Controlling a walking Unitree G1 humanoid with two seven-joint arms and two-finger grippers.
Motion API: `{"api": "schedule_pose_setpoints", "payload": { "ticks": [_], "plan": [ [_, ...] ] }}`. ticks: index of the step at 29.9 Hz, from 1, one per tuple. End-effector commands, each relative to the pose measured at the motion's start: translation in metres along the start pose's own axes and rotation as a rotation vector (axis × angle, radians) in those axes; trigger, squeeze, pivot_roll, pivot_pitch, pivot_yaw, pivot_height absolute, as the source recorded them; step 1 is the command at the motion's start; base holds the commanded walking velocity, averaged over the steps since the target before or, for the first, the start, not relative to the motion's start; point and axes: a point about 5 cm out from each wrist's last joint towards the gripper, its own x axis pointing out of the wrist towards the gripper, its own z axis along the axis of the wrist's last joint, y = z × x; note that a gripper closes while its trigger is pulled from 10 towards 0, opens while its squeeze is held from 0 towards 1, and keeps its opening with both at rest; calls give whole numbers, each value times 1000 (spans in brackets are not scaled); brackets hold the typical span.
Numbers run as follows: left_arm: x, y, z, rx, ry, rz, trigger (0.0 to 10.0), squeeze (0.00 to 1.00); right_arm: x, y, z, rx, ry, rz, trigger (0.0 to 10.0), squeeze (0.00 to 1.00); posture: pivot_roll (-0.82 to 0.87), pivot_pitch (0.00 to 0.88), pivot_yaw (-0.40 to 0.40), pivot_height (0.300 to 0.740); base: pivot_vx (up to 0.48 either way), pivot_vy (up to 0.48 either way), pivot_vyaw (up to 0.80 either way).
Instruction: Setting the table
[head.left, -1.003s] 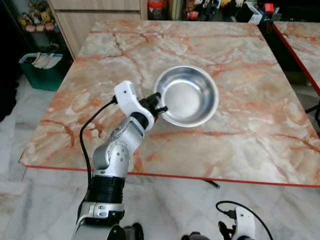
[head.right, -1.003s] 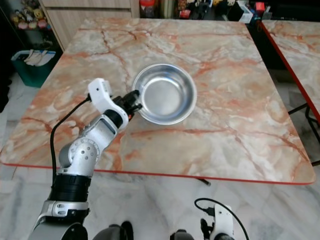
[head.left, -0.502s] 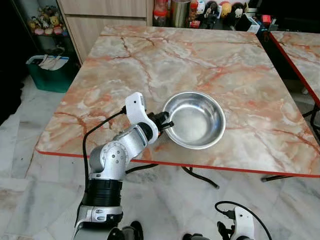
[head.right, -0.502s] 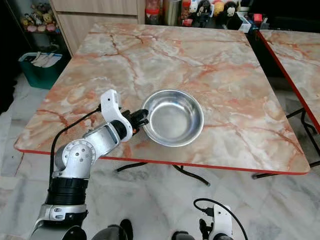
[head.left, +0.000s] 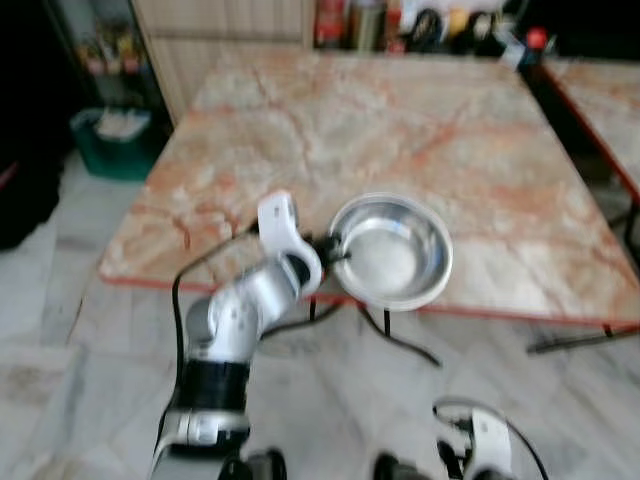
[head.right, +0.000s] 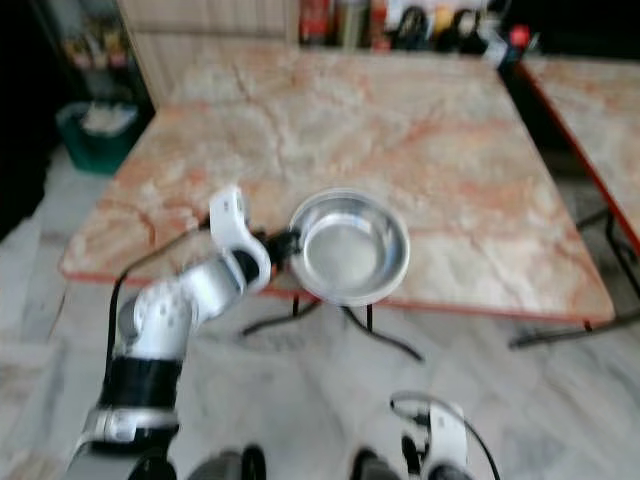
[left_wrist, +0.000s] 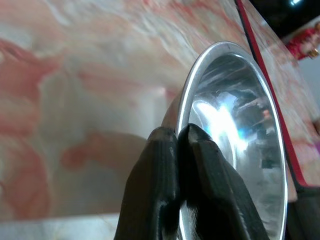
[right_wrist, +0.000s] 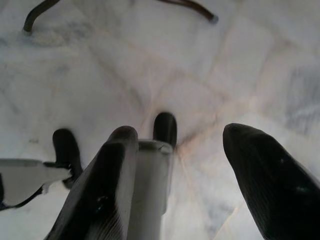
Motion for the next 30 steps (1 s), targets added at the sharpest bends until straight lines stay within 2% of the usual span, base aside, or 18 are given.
{"api": "schedule_pose_setpoints", "payload": {
  "ticks": [1,8,17,25,30],
  "plan": [
    [2,-14,2,23,-28,-41,10000,0,-2,-5,-9,7,32,-14,10000,0,-8,177,-35,740,0,0,0],
    [2,-18,11,40,-99,-54,10000,0,-2,-5,-8,8,31,-14,10000,0,-9,179,-36,740,0,0,0],
    [-1,-28,34,24,-265,-99,10000,0,-2,-5,-8,8,29,-15,10000,0,-8,183,-37,740,0,0,0],
    [-3,-33,40,-15,-313,-154,10000,0,-2,-5,-8,8,29,-14,10000,0,-7,186,-37,740,0,0,0],
    [-1,-32,37,-5,-301,-148,10000,0,-2,-5,-8,5,31,-19,10000,0,-9,185,-38,740,345,0,0]
  ]
}}
